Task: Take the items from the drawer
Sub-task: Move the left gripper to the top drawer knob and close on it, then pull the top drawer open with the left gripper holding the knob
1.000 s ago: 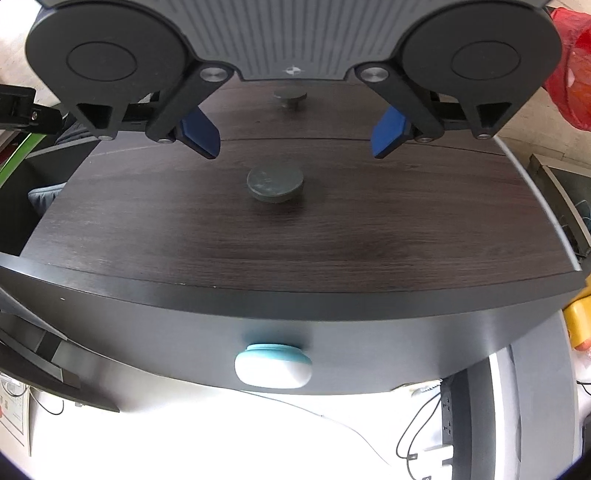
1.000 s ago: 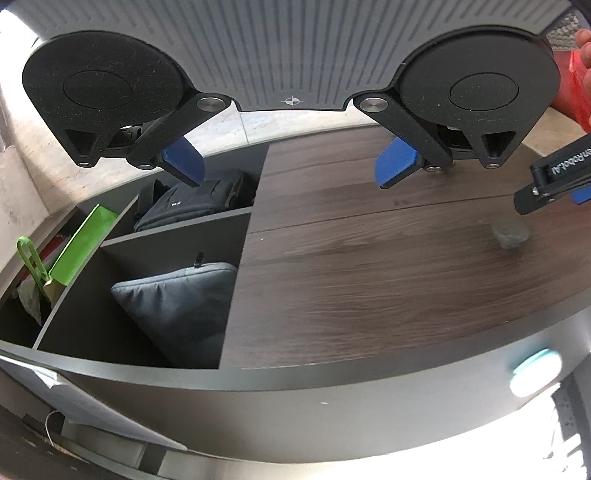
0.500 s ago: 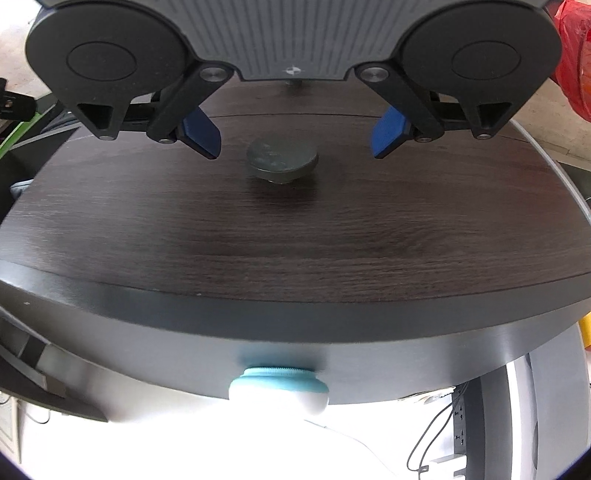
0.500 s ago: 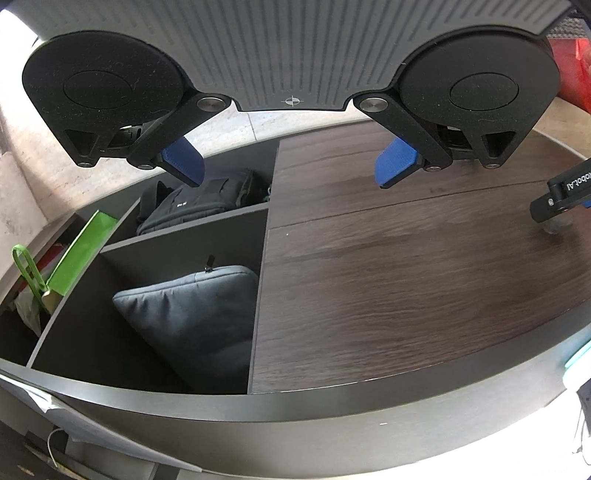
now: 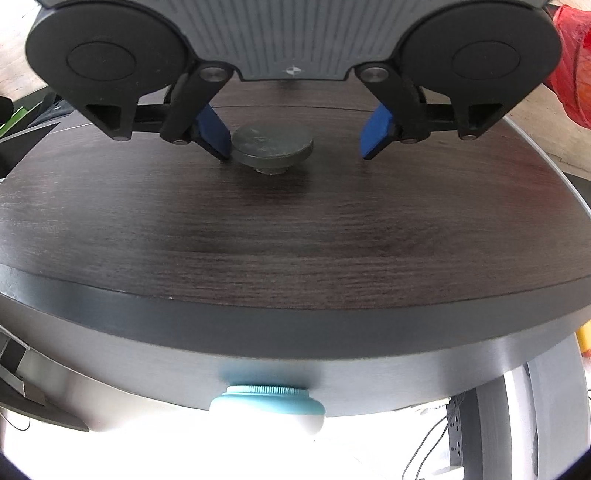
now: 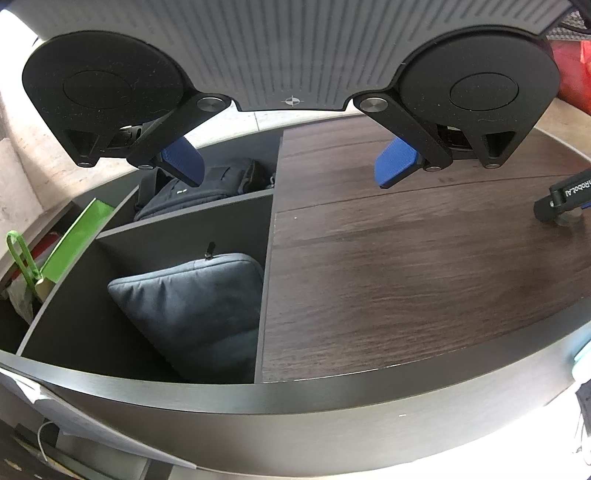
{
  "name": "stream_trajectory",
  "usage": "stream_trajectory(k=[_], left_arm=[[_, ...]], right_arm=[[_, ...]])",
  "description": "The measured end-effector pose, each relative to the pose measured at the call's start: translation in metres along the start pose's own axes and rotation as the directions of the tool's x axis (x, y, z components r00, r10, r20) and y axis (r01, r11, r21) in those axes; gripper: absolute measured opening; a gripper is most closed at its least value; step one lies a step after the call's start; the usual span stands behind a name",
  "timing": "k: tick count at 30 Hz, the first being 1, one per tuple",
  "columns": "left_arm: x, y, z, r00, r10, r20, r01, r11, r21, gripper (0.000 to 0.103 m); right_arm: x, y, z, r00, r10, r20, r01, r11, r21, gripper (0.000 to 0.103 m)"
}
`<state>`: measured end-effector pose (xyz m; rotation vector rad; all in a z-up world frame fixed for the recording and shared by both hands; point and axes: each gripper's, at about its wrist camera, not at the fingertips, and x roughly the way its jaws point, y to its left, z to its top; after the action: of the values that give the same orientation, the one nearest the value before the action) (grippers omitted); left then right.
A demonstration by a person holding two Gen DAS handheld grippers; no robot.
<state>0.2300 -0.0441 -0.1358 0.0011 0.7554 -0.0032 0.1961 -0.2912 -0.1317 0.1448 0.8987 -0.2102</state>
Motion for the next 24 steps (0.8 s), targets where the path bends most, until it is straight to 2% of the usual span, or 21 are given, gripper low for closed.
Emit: stream_trajectory(k=[4, 7, 8, 9, 14, 17, 21, 24], left_arm=[[0.001, 0.001, 0.0, 1.0, -0.014, 0.007, 0.014, 1.0, 0.024, 0.067], [-0.002, -0.003, -0.003, 1.0, -0.028, 0.005, 0.028, 0.999, 0.033, 0.055], [-0.005, -0.006, -0.005, 0.999, -0.039, 0.004, 0.039, 0.999, 0.034, 0.047], [-0.006, -0.009, -0.006, 0.999, -0.046, 0.0, 0.046, 0.998, 0.037, 0.043], [-0.007, -0.013, -0.008, 0.999, -0.037, 0.001, 0.037, 0.999, 0.039, 0.043], [-0.008, -0.014, -0.008, 0.999, -0.037, -0.002, 0.037, 0.998, 0.045, 0.043], [-0.008, -0.014, -0.009, 0.999, -0.033, 0.003, 0.032, 0.998, 0.054, 0.042], [-0.007, -0.015, -0.01, 1.0, -0.027, 0.007, 0.027, 0.997, 0.071, 0.042]], right_arm=[[0.004, -0.002, 0.003, 1.0, 0.006, -0.003, -0.006, 1.0, -0.011, 0.101], [0.005, -0.004, 0.007, 1.0, 0.011, -0.001, -0.011, 1.0, -0.028, 0.101], [0.005, -0.005, 0.008, 1.0, 0.014, 0.002, -0.014, 0.999, -0.032, 0.101], [0.005, -0.006, 0.009, 1.0, 0.018, 0.007, -0.018, 0.999, -0.035, 0.101], [0.004, -0.017, 0.018, 0.995, 0.082, 0.059, -0.078, 0.995, -0.064, 0.101], [0.004, -0.024, 0.023, 0.982, 0.162, 0.098, -0.151, 0.982, -0.114, 0.101], [0.006, -0.034, 0.034, 0.951, 0.28, 0.129, -0.248, 0.944, -0.217, 0.101], [0.006, -0.044, 0.044, 0.925, 0.351, 0.143, -0.314, 0.921, -0.233, 0.1]])
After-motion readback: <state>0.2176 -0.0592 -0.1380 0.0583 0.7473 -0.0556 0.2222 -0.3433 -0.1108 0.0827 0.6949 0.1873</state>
